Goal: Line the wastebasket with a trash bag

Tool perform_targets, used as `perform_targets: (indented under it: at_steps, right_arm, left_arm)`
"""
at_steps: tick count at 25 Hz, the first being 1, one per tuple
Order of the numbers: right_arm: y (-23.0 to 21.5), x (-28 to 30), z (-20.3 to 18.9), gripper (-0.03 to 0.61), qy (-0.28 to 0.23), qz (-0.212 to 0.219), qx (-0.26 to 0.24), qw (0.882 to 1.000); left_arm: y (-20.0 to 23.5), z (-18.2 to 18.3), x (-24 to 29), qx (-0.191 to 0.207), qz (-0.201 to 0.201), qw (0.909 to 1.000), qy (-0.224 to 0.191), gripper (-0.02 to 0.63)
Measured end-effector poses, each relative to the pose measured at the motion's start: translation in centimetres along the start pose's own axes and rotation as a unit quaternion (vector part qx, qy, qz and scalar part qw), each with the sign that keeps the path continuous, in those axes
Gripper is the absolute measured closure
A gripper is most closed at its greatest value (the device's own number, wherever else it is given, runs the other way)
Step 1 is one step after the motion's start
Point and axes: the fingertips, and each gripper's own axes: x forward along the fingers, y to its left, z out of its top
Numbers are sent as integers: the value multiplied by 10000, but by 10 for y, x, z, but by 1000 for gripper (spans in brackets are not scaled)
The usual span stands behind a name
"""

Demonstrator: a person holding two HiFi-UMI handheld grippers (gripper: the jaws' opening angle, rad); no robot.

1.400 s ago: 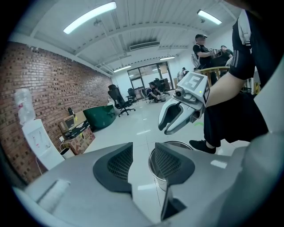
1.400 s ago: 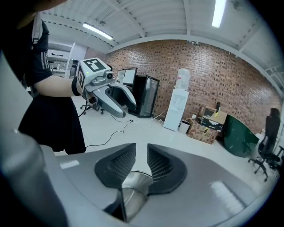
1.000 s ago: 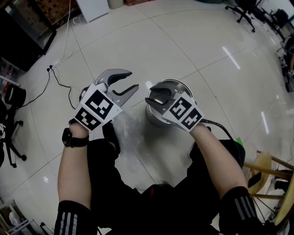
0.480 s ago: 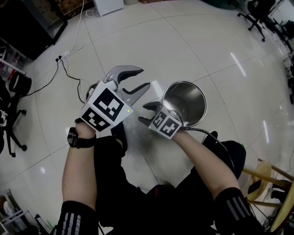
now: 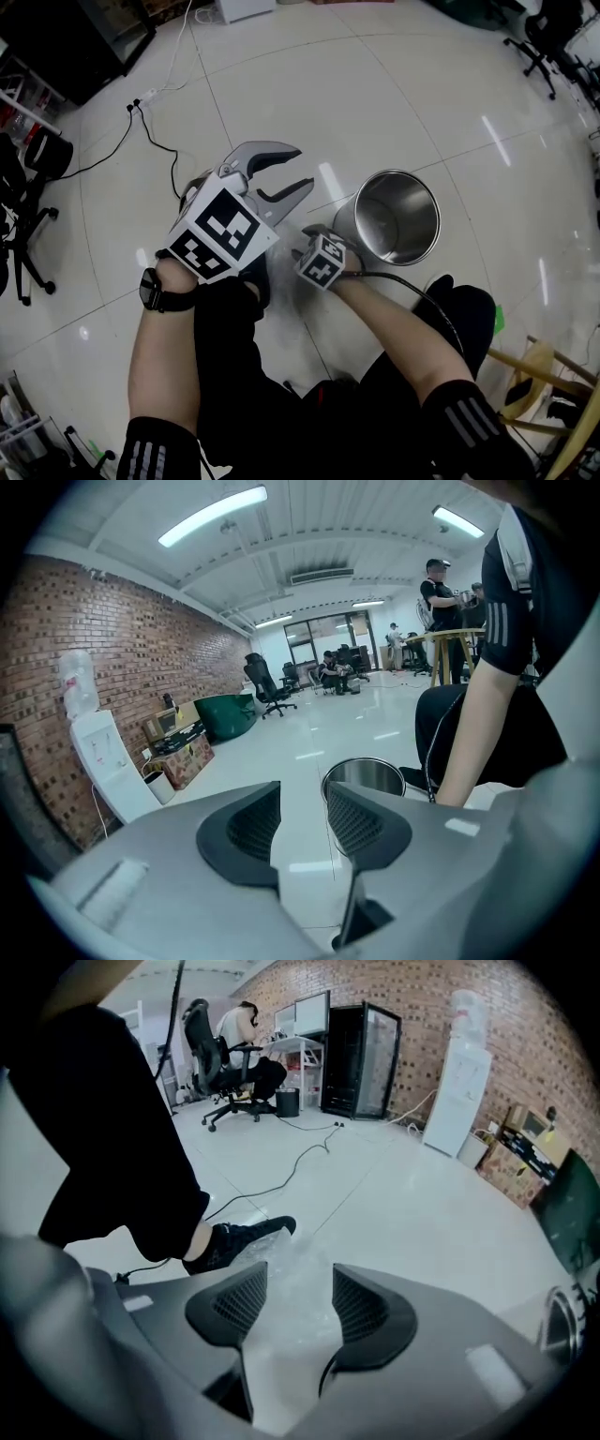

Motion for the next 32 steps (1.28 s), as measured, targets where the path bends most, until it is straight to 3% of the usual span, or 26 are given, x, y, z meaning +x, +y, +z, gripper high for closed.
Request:
perform_targets:
  at_steps: [4,7,10,12,14,15,21,27,32]
  right_arm:
    - [-12,28,-26,347,255,-288,786,9962]
    - [-20,43,-47,346,421,-500,998,9929]
    - [-17,55,-64,351,483,-432,1180,9909]
    - [-16,57,-70,409,440,-455,1187,9909]
    - [-15,56,-70,527,390,-434,1124,9919]
    - [-13,54,-66,568,336,-391,1096,9926]
    - [-3,21,-25,571,-148,-224,852,9960]
    - [-20,-54,18,571,-819,-417,606,9939]
    - [-60,-137,45,571,-1513,-798,639,9832]
  left_arm:
    - [3,-1,-6,-54,25,10000,-61,463]
    - [5,2,-8,-52,24,9999,-137,463]
    - [4,-2,-10,1,31,10000,-52,463]
    - [3,-2,-10,3,20,10000,-45,463]
    - [3,0,-9,2,16,10000,-86,463]
    - [4,1,-8,8,31,10000,-91,463]
    - [7,14,-2,23,16,9997,-237,463]
    - [11,28,3,0,124,9994,-335,463]
    - [15,33,11,-43,244,9992,-326,463]
